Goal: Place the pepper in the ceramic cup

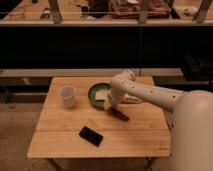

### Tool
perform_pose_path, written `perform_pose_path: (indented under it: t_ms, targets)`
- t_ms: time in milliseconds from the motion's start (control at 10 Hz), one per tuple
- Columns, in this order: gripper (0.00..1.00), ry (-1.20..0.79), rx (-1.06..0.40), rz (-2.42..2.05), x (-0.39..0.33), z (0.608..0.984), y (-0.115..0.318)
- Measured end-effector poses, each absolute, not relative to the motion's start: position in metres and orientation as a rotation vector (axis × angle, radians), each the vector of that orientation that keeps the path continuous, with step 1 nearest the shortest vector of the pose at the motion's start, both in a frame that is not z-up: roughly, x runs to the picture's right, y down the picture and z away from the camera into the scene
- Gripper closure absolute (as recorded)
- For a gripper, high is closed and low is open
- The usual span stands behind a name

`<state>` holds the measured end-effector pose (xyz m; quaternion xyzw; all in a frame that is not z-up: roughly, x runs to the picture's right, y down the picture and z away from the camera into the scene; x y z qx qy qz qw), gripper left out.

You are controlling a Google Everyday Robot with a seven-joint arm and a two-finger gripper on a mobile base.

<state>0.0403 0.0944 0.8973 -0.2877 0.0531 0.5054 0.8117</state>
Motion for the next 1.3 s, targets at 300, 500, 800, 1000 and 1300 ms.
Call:
perform_pose_path:
  t_ms: [300,500,800,1000,1300]
  targets:
    - [0.20,0.061,-0.634,1.001,0.068,0.886,0.109]
    - [0.20,0.055,-0.633,0.969,0.078,0.883,0.115]
    - [0.20,0.063,-0.645,0.923,0.078,0.883,0.124]
    - [0.20,0.077,-0.647,0.904,0.083,0.886,0.131]
    - [0.20,0.088,-0.653,0.878,0.082,0.891,0.139]
